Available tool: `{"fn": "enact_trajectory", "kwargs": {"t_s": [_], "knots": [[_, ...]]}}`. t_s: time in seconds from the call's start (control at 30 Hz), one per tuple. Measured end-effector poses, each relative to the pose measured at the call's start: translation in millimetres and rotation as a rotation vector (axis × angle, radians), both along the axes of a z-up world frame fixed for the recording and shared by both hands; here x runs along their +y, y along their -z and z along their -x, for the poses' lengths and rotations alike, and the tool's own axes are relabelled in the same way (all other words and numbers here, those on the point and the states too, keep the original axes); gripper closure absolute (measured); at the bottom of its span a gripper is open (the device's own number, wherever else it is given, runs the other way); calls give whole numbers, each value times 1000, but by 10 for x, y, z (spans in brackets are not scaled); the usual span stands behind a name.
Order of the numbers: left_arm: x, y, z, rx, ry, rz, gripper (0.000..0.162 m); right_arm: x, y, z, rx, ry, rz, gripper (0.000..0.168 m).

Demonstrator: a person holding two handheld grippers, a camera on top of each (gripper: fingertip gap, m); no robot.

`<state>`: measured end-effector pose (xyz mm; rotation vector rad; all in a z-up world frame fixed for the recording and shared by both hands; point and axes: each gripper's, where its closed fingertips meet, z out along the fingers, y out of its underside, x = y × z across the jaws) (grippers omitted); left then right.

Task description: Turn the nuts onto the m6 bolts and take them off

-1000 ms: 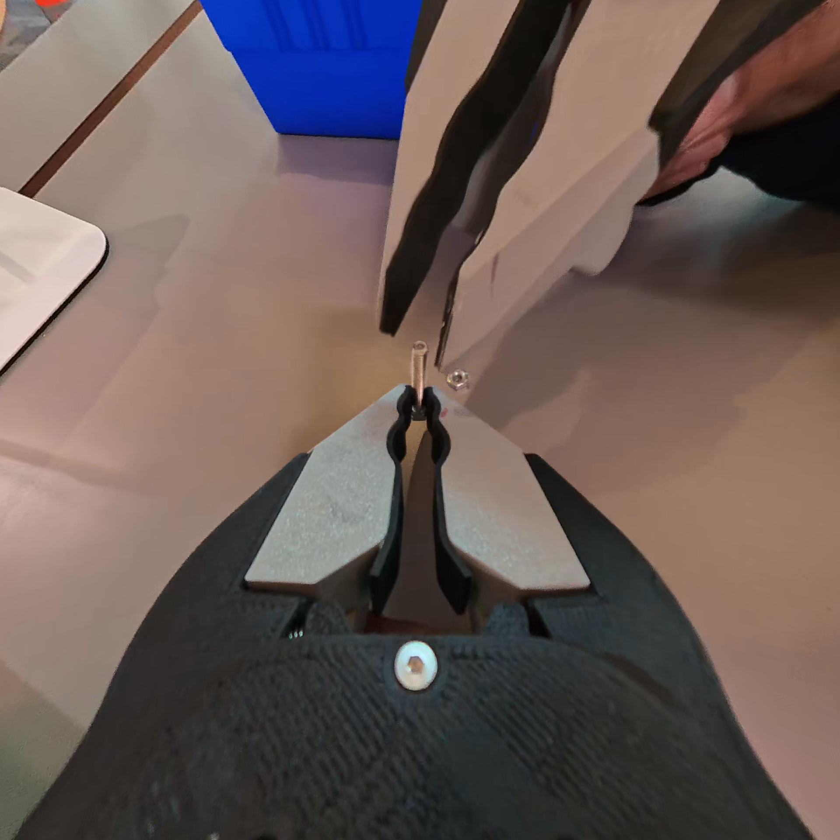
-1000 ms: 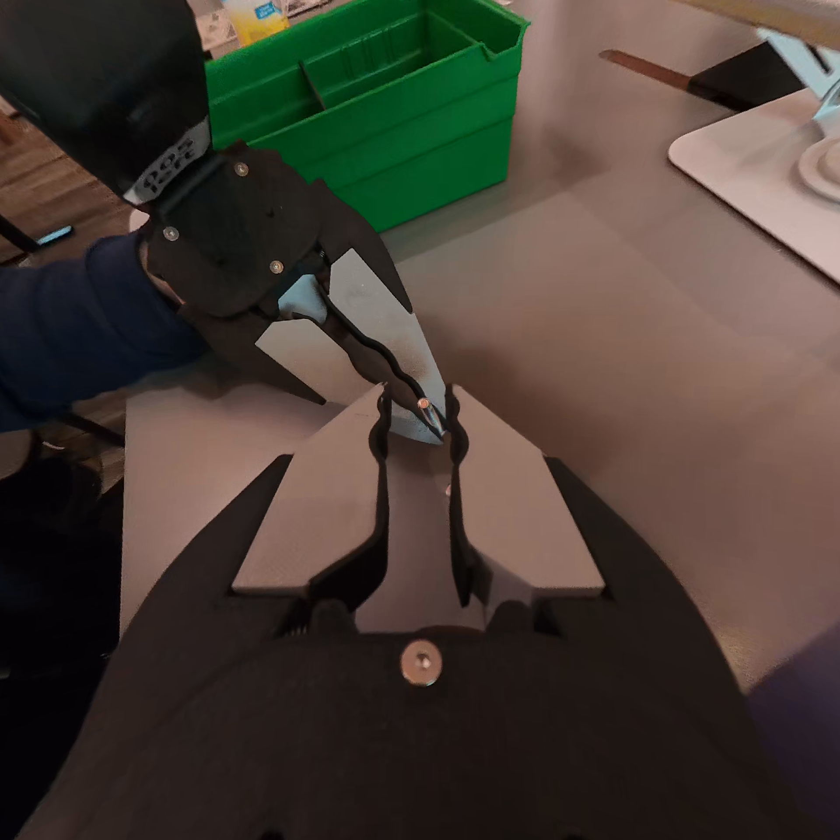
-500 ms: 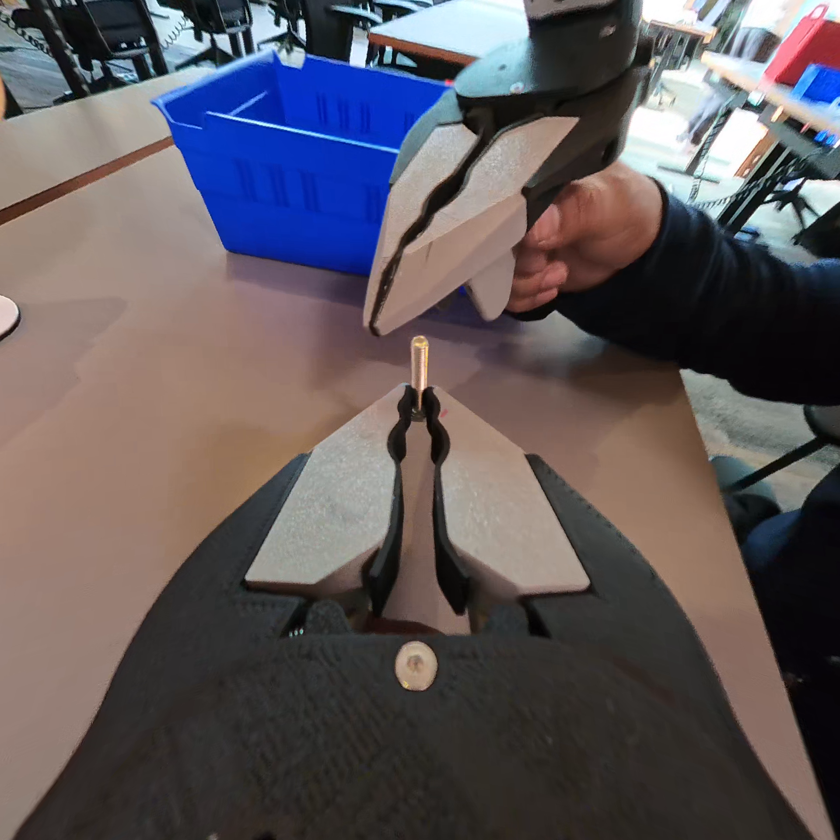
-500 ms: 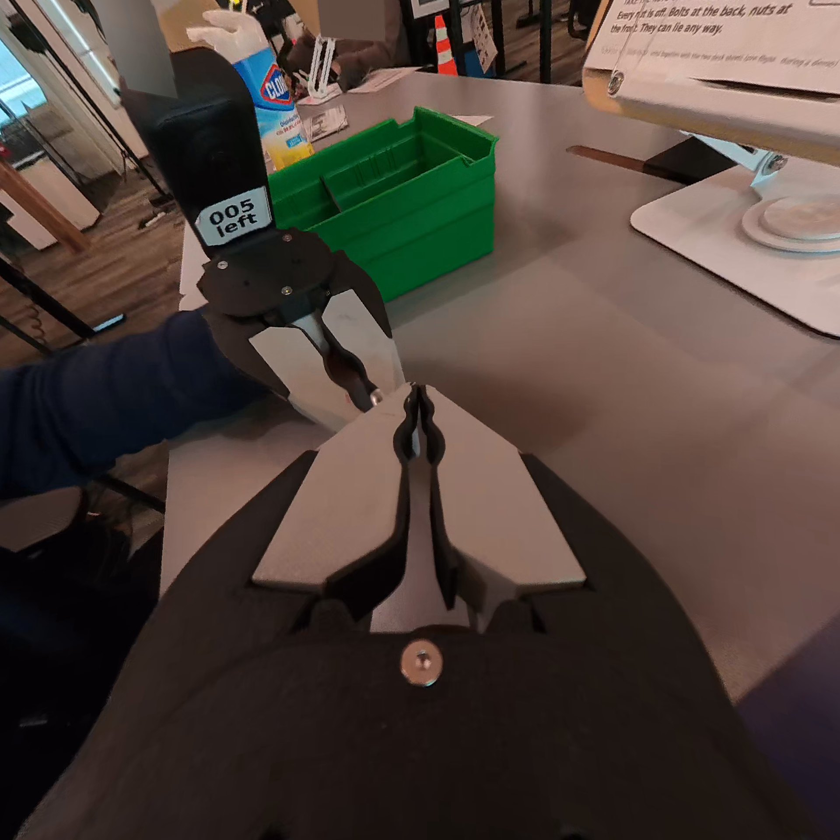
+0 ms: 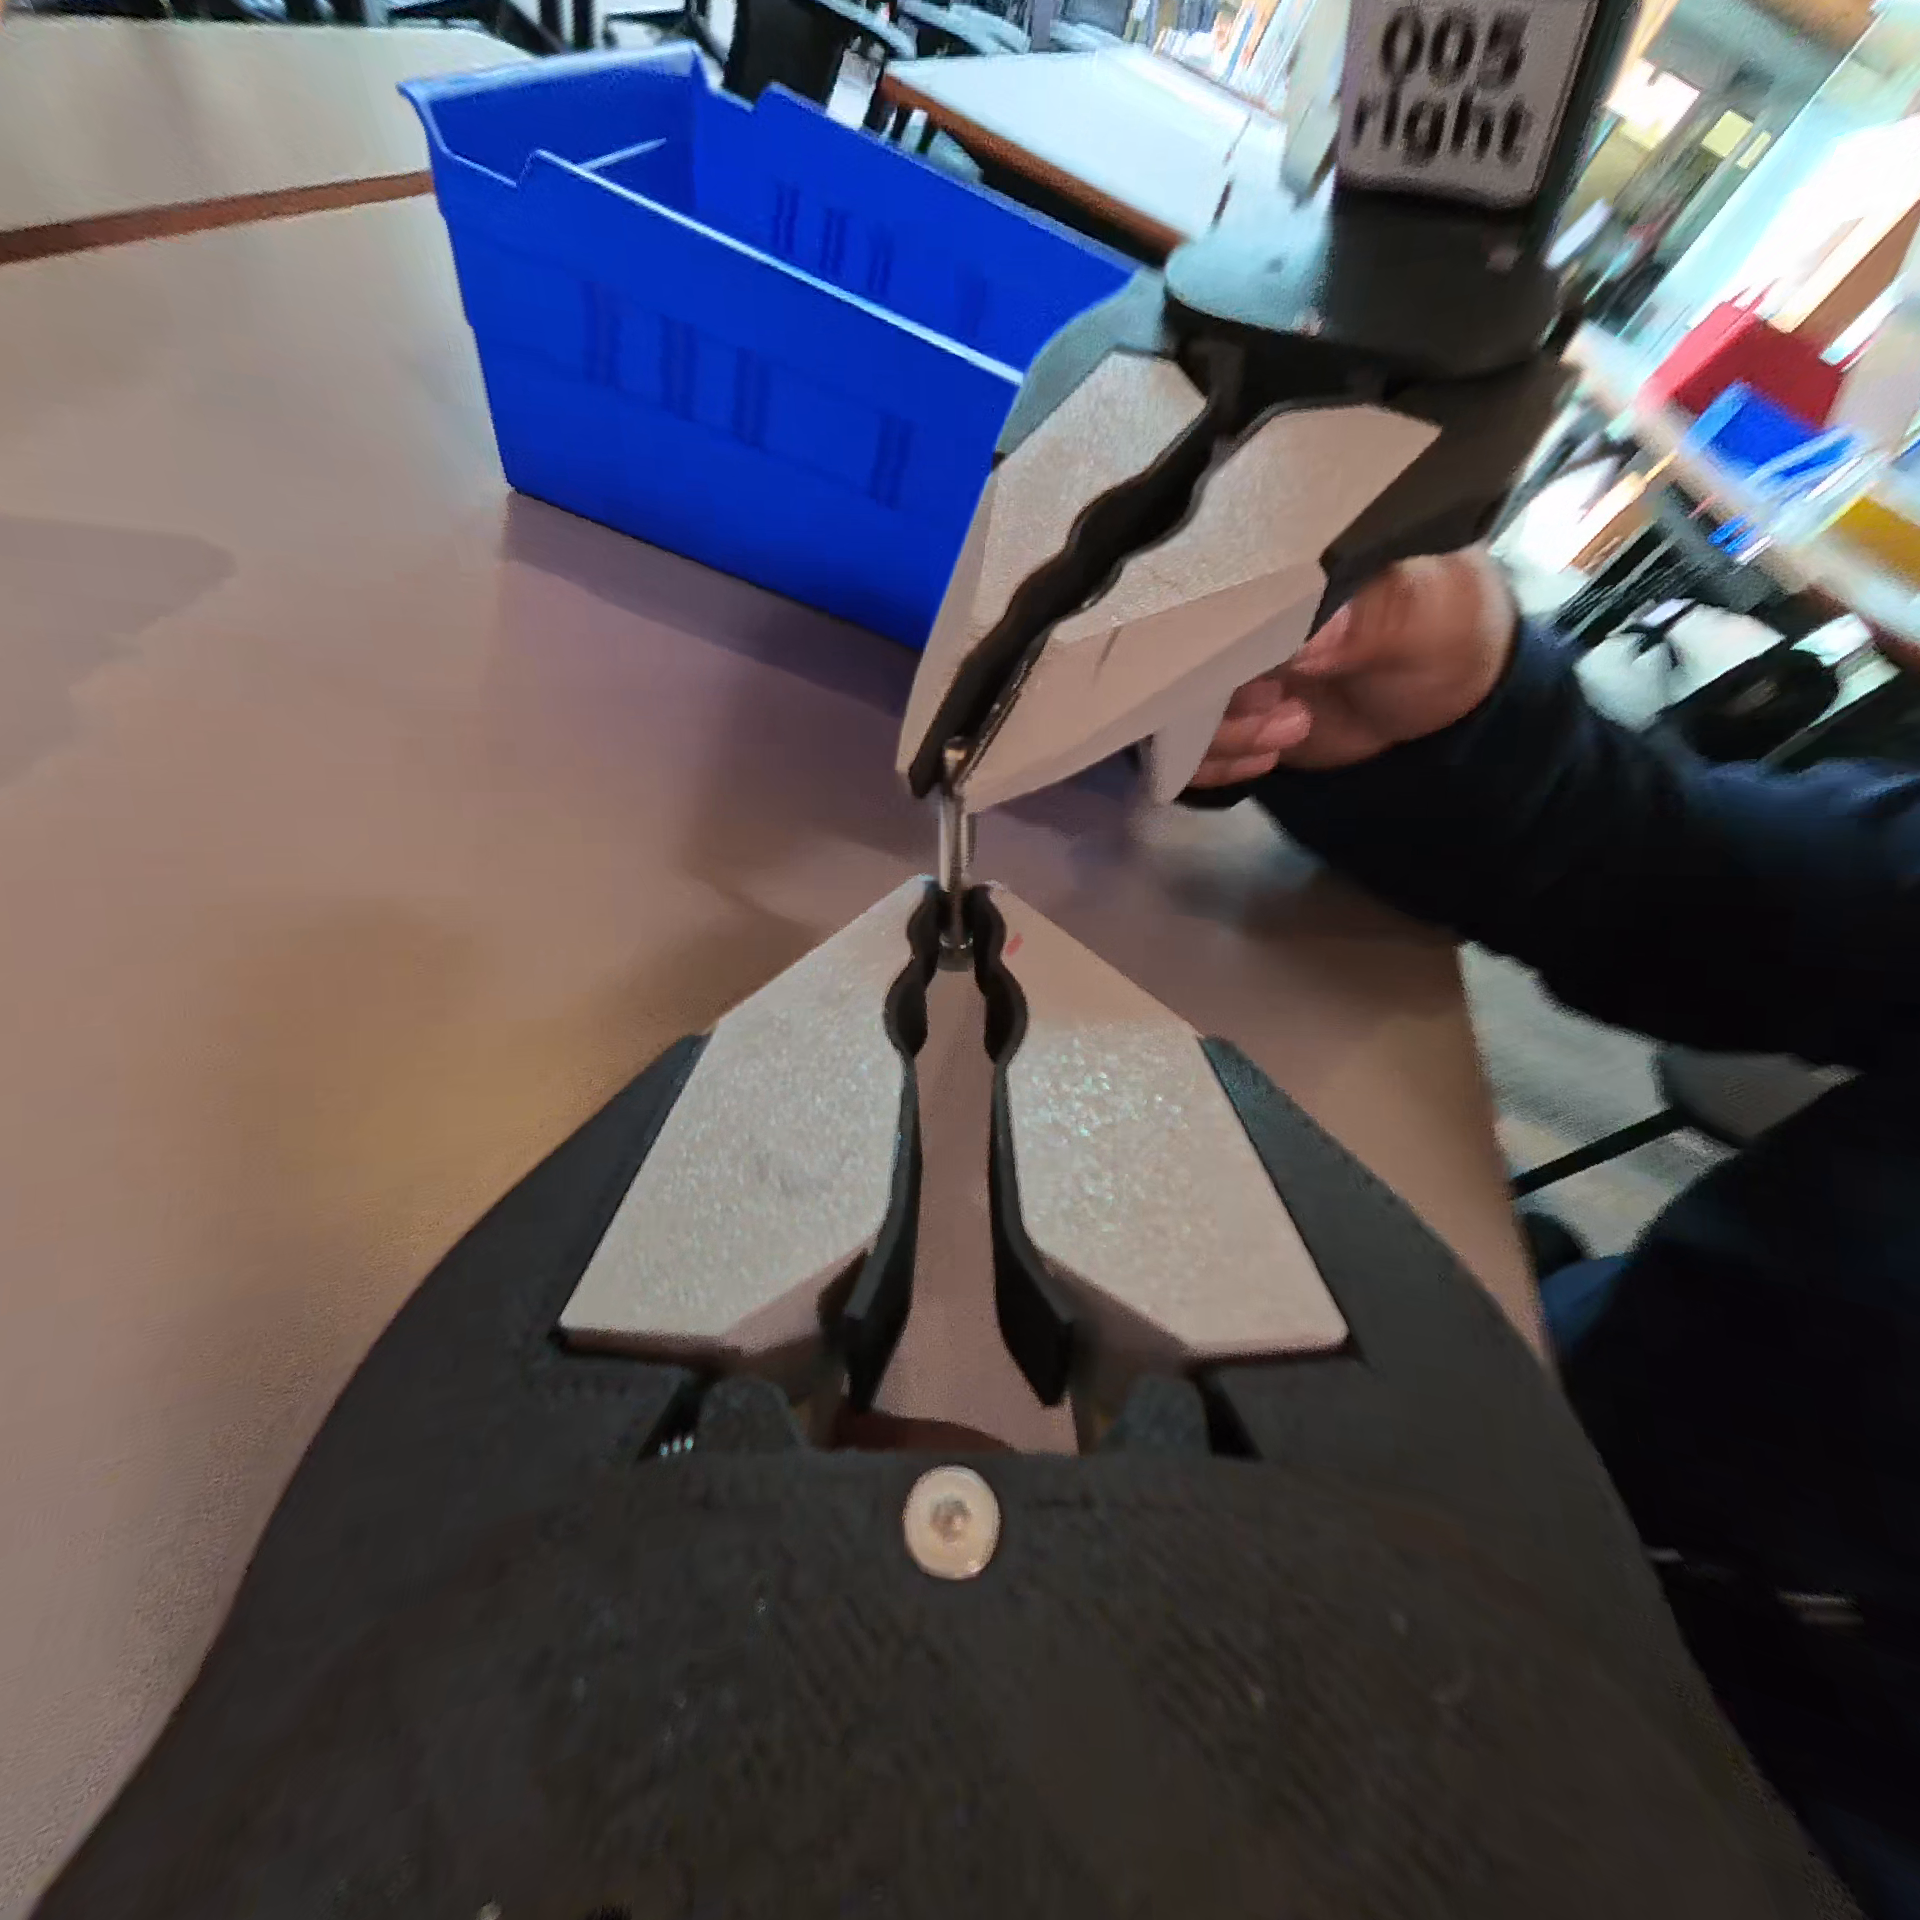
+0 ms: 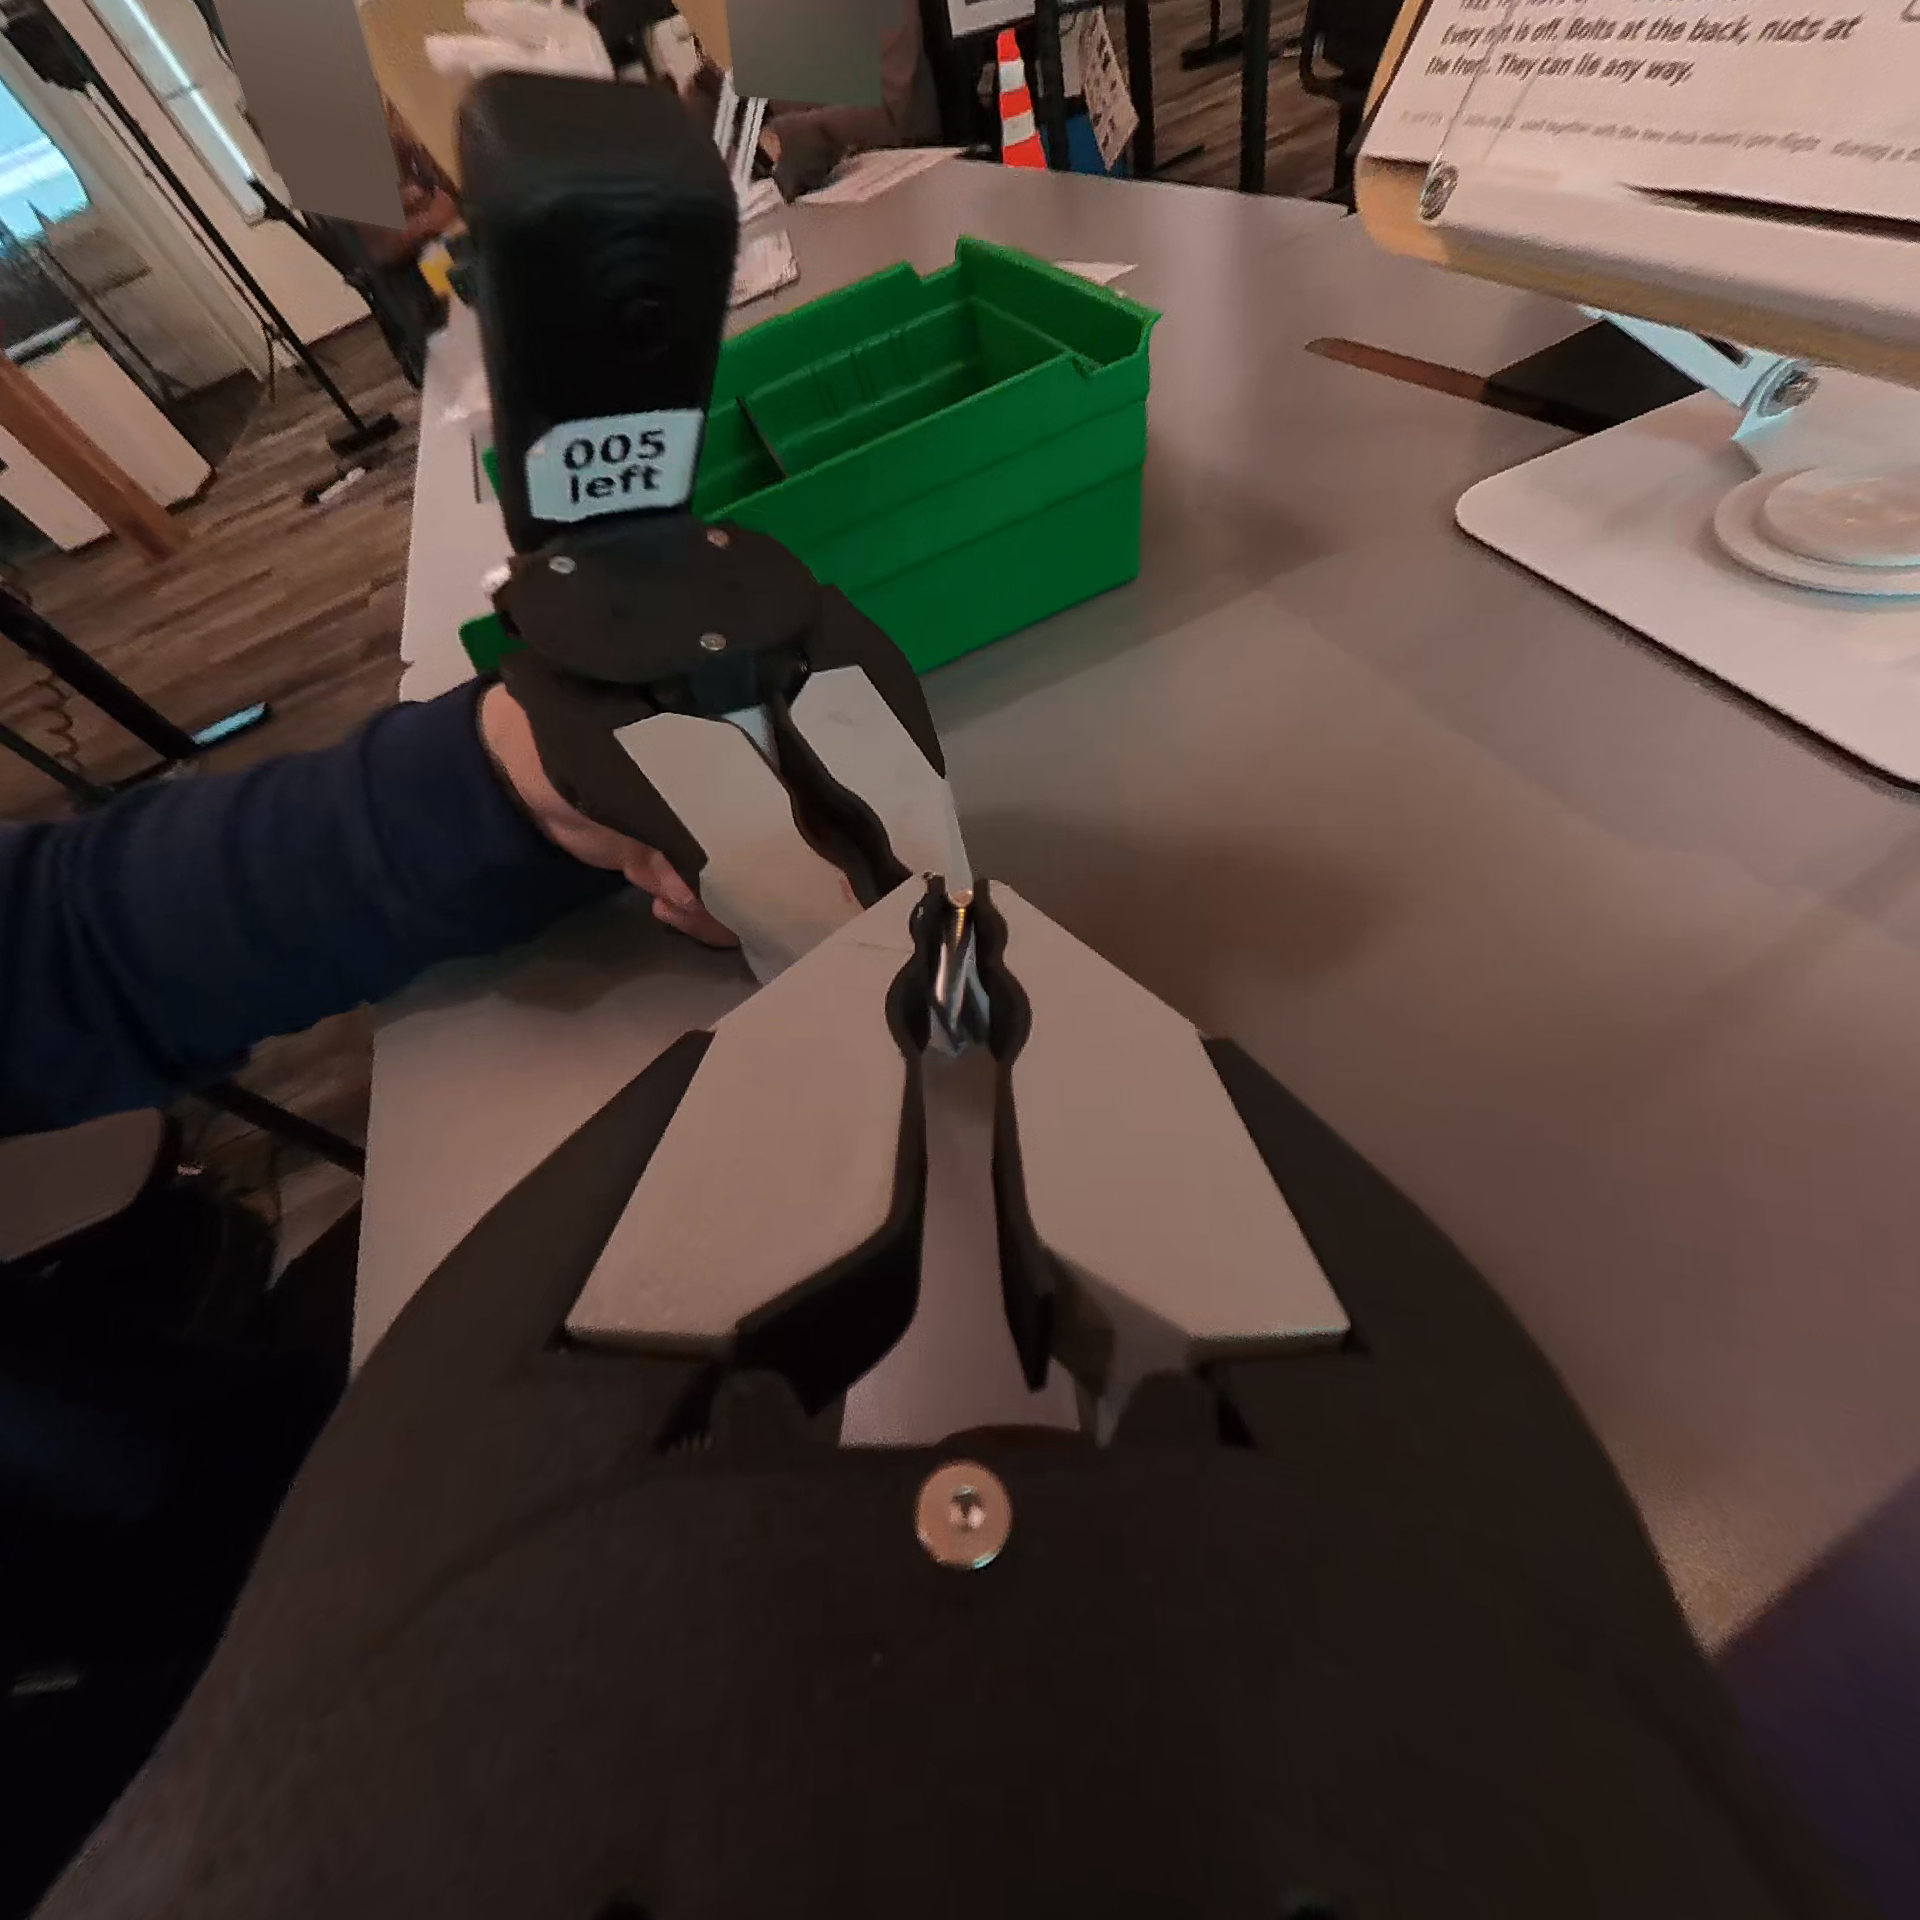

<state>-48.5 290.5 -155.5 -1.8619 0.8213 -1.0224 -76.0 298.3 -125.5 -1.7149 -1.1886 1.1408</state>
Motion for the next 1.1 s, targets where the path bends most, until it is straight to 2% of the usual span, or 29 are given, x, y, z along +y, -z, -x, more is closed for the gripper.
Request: {"fn": "enact_trajectory", "kwargs": {"t_s": [0.13, 0.4, 0.63, 1.1], "knots": [[18, -126, 18, -136, -3, 73, 159, 86, -81, -64, 67, 29, 75, 166], [-60, -148, -42, -93, 30, 8, 159, -70, -150, 21, 76, -25, -4, 167], [-52, -209, -42, -116, 23, -13, 159, -43, -211, -13, 128, -23, 57, 166], [-67, -268, -66, -138, 24, -31, 159, -82, -271, -19, 141, -30, 35, 166]]}}
